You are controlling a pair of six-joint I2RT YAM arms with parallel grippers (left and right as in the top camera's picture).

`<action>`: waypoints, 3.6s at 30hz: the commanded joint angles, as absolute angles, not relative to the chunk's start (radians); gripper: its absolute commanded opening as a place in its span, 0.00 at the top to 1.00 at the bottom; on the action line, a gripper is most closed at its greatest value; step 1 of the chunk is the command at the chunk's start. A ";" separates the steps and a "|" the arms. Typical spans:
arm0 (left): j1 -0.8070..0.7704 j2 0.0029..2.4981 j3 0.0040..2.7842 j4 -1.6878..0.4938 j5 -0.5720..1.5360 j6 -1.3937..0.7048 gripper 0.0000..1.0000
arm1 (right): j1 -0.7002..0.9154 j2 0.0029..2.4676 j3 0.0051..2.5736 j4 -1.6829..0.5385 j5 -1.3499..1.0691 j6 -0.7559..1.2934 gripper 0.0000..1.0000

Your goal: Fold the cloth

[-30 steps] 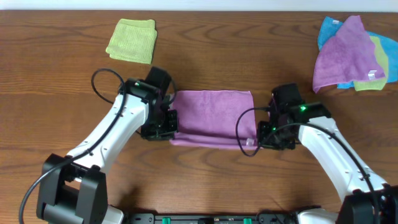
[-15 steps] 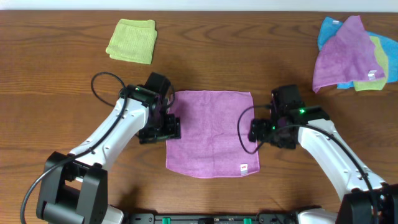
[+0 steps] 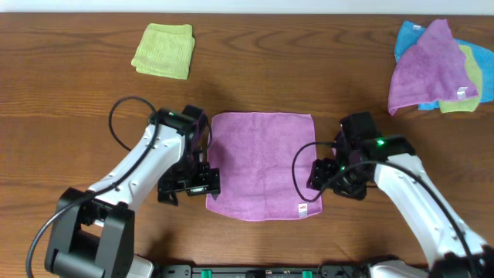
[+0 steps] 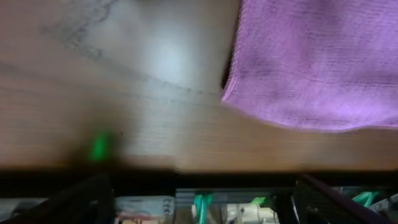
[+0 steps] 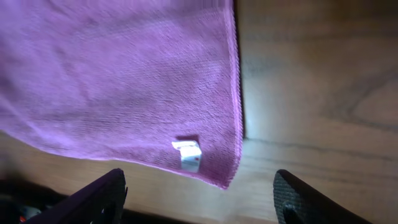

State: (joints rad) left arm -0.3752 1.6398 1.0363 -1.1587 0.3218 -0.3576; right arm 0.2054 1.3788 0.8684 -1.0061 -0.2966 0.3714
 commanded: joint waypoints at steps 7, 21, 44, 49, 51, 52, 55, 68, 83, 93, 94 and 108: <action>-0.474 1.634 0.793 -0.731 0.469 -0.395 0.02 | 0.239 1.324 0.707 -0.825 -0.375 0.411 0.28; -0.478 1.634 0.780 -0.446 0.469 -0.495 0.05 | 0.239 1.324 0.698 -0.740 -0.372 0.430 0.35; -0.478 1.634 0.788 -0.661 0.806 -0.532 0.05 | 0.239 1.324 0.698 -0.725 -0.337 0.430 0.37; -0.479 1.634 0.788 -0.695 0.815 -0.524 0.05 | 0.239 1.324 0.698 -0.725 -0.320 0.430 0.37; -0.478 1.634 0.788 -0.731 0.836 -0.505 0.05 | 0.239 1.324 0.698 -0.724 -0.310 0.430 0.37; -0.478 1.634 0.788 -0.747 0.842 -0.497 0.05 | 0.239 1.324 0.698 -0.722 -0.303 0.431 0.37; -0.478 1.634 0.788 -0.810 0.868 -0.492 0.05 | 0.239 1.324 0.698 -0.721 -0.290 0.433 0.37; -0.478 1.634 0.788 -0.945 1.115 -0.439 0.05 | 0.239 1.324 0.698 -0.721 -0.284 0.433 0.36; -0.477 1.634 0.789 -0.691 0.502 -0.453 0.05 | 0.239 1.324 0.698 -0.720 -0.258 0.429 0.33; -0.479 1.634 0.788 -0.512 0.584 -0.525 0.05 | 0.239 1.324 0.698 -0.721 -0.258 0.430 0.32; -0.479 1.634 0.788 -0.522 0.605 -0.533 0.05 | 0.239 1.324 0.698 -0.720 -0.258 0.430 0.32; -0.541 1.634 0.787 -0.624 0.741 -0.546 0.05 | 0.239 1.338 0.694 -0.654 -0.224 0.433 0.60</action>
State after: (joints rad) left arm -0.5198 1.6215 0.7914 -0.6136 0.7589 -0.5430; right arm 0.2314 1.3273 0.6971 -0.6781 -0.2371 0.4244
